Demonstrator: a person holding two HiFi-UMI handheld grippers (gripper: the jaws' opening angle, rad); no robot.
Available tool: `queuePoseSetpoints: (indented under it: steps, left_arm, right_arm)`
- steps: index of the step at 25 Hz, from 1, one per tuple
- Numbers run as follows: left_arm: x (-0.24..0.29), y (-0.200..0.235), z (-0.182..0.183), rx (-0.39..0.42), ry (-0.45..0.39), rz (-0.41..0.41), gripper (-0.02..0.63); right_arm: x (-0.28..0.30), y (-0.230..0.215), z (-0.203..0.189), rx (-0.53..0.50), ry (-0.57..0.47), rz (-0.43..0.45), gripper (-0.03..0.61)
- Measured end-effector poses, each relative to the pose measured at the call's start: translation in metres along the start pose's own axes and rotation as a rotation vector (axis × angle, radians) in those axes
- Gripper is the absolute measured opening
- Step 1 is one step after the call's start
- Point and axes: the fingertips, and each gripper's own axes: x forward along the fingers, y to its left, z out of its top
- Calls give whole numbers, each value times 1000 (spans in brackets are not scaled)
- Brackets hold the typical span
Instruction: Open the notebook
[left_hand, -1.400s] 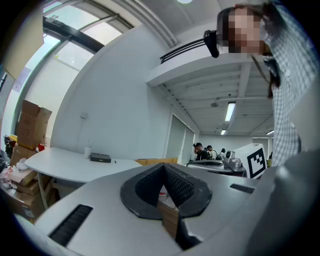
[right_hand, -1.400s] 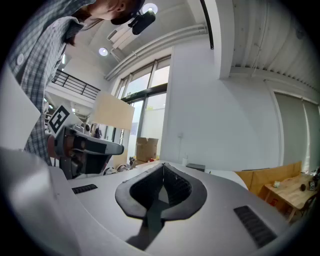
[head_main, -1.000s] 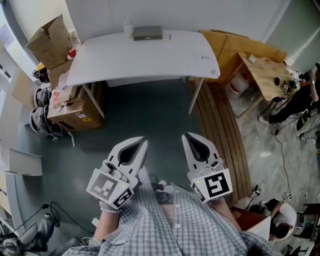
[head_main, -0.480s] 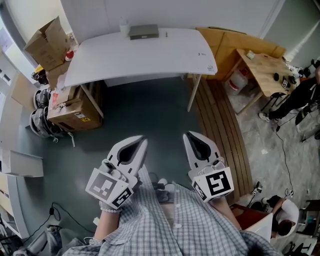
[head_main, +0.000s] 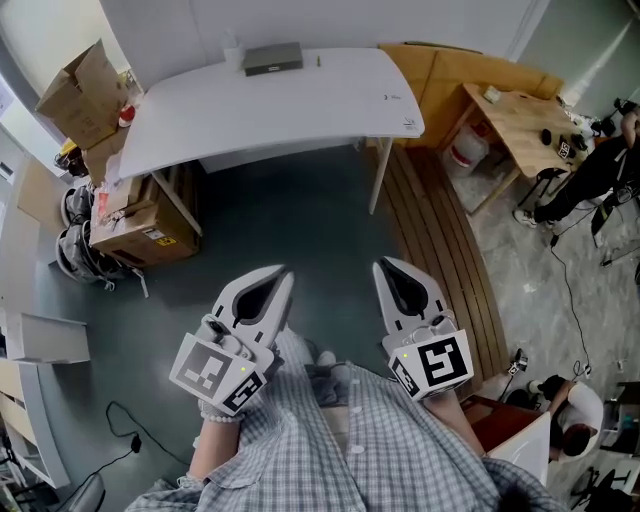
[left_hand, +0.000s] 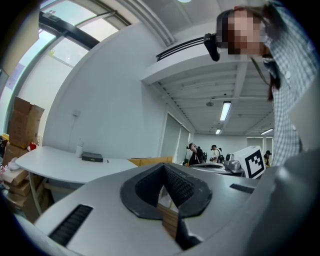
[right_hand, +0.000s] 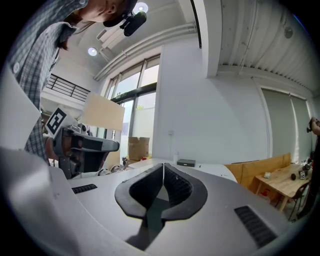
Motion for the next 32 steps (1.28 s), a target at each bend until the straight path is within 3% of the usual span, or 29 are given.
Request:
queuePoseSetpoints:
  steps: [7,18,32]
  left_arm:
    - [19,9,-3,-10,19,-45,8]
    - [73,58,2,-37,46,-113,8]
    - [143,116,24,-30,45,-261,8]
  right_arm:
    - [9,-10,-9,15,29,-39,23]
    - [62,-41,-12,-16,81,-81,23]
    - [129,-77,4,-19,76,-220,23]
